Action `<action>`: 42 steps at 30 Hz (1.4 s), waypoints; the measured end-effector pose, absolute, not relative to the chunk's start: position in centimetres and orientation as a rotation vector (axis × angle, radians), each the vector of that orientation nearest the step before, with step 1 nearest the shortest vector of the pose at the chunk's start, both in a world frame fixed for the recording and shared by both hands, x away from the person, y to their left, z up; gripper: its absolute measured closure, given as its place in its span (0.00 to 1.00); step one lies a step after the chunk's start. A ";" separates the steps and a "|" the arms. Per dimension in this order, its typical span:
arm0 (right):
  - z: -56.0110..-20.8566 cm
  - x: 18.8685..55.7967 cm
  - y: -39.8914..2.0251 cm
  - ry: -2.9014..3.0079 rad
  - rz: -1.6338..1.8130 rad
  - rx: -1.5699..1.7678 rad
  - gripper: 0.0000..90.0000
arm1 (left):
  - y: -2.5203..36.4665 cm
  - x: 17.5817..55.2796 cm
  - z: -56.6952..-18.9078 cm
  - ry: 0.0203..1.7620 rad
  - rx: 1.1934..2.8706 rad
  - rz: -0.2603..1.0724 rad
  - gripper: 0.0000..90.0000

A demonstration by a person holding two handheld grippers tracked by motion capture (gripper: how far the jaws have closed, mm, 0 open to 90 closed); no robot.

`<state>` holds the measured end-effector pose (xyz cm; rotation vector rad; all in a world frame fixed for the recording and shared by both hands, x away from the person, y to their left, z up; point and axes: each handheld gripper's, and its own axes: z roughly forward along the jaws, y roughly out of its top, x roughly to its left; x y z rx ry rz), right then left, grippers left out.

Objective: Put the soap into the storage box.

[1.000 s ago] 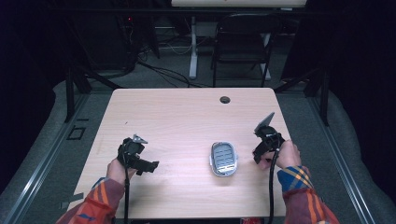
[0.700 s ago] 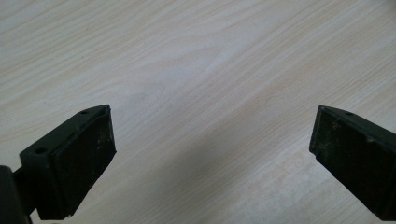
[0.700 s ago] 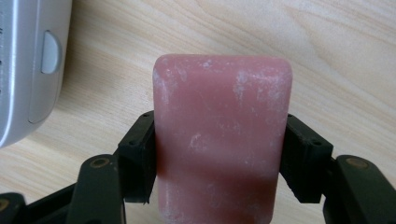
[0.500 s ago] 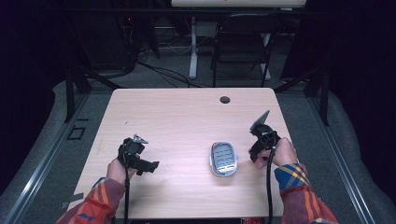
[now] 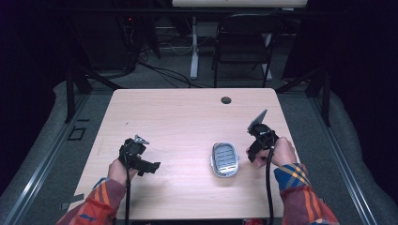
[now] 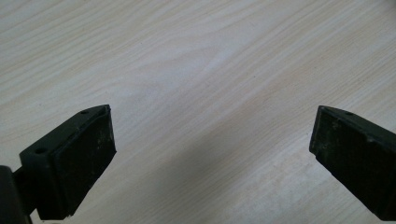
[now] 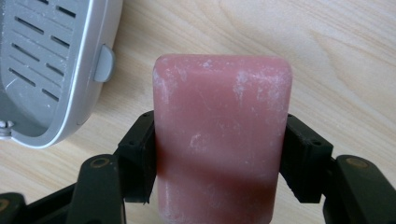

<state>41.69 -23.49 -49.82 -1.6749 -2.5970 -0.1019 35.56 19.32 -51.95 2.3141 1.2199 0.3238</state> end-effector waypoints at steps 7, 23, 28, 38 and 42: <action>-49.7 41.5 -23.0 -2.597 -0.103 -1.674 0.41 | 19.2 35.6 -51.9 1.217 2.313 0.325 0.00; -47.8 41.7 -22.5 -2.621 -0.079 -1.660 0.41 | 18.9 35.8 -51.9 1.197 2.322 0.315 0.00; -47.3 41.7 -21.8 -2.631 -0.093 -1.658 0.41 | 18.8 35.9 -51.9 1.195 2.323 0.312 0.00; -45.8 41.9 -20.6 -2.667 -0.103 -1.628 0.41 | 18.8 35.9 -52.0 1.194 2.329 0.314 0.00; -45.6 41.9 -20.3 -2.677 -0.117 -1.626 0.41 | 18.7 35.9 -52.0 1.194 2.332 0.310 0.00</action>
